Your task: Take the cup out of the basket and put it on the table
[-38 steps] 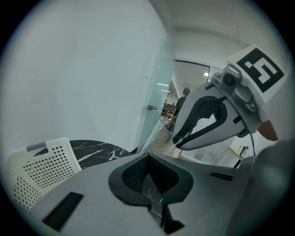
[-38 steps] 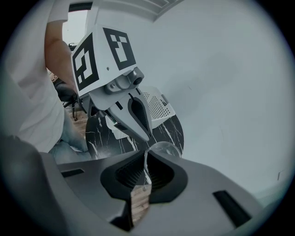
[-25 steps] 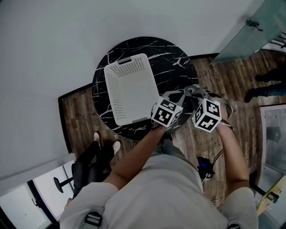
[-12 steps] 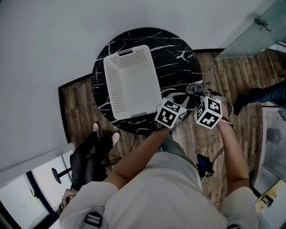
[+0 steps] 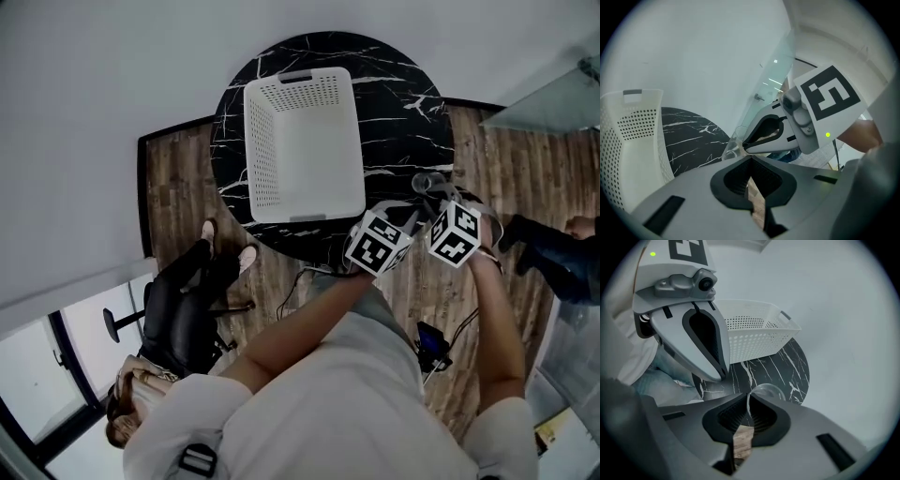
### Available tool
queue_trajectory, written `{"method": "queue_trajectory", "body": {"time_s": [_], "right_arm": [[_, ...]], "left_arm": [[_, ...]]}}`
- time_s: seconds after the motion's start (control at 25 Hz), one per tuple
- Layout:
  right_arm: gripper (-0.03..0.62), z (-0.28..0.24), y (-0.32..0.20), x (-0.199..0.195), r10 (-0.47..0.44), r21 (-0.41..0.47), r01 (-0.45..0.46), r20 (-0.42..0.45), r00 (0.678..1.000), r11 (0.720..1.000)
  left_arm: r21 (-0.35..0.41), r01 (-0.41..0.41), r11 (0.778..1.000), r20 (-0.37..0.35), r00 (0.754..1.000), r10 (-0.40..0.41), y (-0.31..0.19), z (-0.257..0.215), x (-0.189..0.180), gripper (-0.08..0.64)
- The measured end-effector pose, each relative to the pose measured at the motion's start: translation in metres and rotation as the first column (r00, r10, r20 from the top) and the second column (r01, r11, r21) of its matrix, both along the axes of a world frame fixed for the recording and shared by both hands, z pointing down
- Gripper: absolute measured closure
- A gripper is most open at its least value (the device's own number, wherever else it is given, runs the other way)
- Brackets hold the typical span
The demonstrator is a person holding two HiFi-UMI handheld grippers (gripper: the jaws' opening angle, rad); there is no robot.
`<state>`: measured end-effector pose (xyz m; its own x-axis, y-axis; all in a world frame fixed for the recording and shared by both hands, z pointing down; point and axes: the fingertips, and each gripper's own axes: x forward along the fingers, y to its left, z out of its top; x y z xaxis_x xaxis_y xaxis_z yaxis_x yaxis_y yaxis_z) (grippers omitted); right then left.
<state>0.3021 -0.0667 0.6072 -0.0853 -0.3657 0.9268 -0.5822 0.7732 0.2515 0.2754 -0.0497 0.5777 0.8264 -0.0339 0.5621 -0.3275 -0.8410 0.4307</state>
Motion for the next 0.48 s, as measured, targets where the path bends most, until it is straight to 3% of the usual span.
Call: {"method": "queue_trajectory", "body": {"time_s": [0.48], "right_arm": [[0.569,0.056,0.003,-0.012,-0.08,-0.058,0.078,-0.035,0.996,0.995]], "left_arm": [[-0.024,0.041,0.999,0.048,0.998,-0.04,0.01,0.04,-0.022,0.555]]}}
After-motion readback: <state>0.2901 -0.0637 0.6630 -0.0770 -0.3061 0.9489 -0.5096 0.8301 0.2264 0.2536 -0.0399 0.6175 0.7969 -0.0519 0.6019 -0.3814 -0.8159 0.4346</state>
